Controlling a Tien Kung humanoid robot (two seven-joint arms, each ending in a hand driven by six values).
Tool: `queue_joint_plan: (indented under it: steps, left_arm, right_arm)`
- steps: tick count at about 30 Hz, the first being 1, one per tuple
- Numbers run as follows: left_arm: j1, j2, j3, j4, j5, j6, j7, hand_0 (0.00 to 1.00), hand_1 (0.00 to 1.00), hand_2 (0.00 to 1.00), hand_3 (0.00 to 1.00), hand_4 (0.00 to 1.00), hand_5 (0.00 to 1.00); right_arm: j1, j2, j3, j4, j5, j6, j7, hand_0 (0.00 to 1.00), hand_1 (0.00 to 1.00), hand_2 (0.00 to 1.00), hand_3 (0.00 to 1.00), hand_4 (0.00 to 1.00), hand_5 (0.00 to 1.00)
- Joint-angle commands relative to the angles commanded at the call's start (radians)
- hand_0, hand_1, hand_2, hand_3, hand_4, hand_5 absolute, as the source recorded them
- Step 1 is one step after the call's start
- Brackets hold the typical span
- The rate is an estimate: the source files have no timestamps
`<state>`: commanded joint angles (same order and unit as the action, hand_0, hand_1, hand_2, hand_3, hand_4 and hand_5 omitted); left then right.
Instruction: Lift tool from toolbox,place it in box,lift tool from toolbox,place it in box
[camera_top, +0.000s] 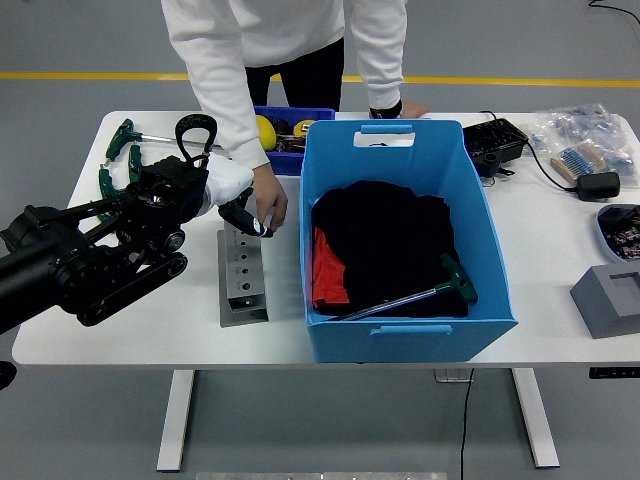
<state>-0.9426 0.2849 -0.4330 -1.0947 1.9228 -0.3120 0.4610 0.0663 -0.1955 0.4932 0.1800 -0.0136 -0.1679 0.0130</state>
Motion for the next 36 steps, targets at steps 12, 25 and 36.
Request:
queue_joint_plan:
  steps: [12, 25, 36]
  left_arm:
    - [-0.009, -0.008, 0.008, 0.036, -0.021, 0.031, -0.027, 0.592, 0.334, 0.288, 0.41, 0.967, 0.828]
    - [-0.013, -0.011, 0.016, 0.068, 0.001, 0.081, -0.08, 0.375, 0.203, 0.19, 0.283, 0.988, 0.701]
    - [-0.008, -0.006, 0.023, 0.088, 0.034, 0.192, -0.148, 0.254, 0.093, 0.108, 0.153, 0.998, 0.367]
  right_arm:
    - [0.002, -0.001, -0.01, 0.0, 0.007, 0.0, 0.001, 0.7, 0.664, 0.738, 0.605, 0.862, 0.771]
    - [0.005, -0.001, -0.01, 0.0, 0.009, 0.0, 0.003, 0.699, 0.664, 0.738, 0.605, 0.863, 0.77]
    - [0.006, 0.0, -0.009, 0.0, 0.008, -0.001, 0.003, 0.698, 0.663, 0.738, 0.605, 0.863, 0.769]
